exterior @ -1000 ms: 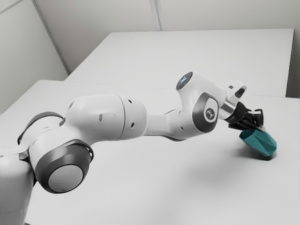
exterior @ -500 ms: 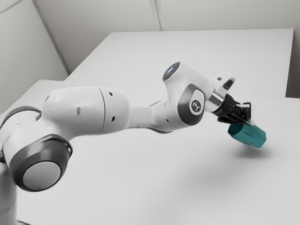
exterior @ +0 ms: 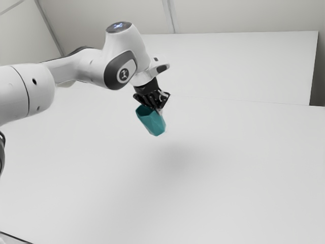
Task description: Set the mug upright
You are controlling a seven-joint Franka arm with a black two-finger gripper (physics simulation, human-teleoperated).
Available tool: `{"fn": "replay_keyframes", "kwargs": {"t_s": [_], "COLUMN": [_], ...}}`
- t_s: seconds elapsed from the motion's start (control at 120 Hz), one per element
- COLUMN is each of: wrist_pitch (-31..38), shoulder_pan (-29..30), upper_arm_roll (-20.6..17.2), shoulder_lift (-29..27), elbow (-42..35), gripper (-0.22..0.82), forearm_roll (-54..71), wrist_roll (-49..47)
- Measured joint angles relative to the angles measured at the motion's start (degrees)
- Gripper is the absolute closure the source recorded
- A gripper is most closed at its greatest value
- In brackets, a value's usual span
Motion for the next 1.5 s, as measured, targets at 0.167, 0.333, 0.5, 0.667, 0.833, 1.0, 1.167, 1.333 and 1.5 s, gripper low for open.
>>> {"fn": "replay_keyframes", "kwargs": {"t_s": [0.167, 0.333, 0.5, 0.667, 0.833, 1.0, 1.167, 1.333, 1.5], "wrist_pitch": [-5.7, -8.3, -9.5, -10.5, -11.0, -11.1, -11.5, -11.9, -12.7], "shoulder_pan": [1.9, 1.6, 1.7, 1.3, 1.3, 1.0, 0.7, -0.1, -0.7], "upper_arm_roll": [0.0, 0.9, 1.5, 1.2, 0.6, 0.4, 0.4, 0.5, 0.5], "shoulder_lift": [2.8, 6.2, 8.1, 6.7, 5.3, 6.8, 8.7, 9.8, 10.3], "elbow": [1.3, 2.4, 2.4, 0.2, -2.1, -2.1, -1.3, 0.2, 1.9], "gripper": [0.79, 0.79, 0.79, 0.79, 0.79, 0.79, 0.79, 0.7, 0.44], "forearm_roll": [8.2, 10.3, 10.9, 11.0, 11.1, 11.0, 11.0, 10.7, 10.0], "wrist_roll": [-1.6, -2.7, -3.6, -4.7, -6.1, -7.2, -8.0, -8.3, -8.3]}}
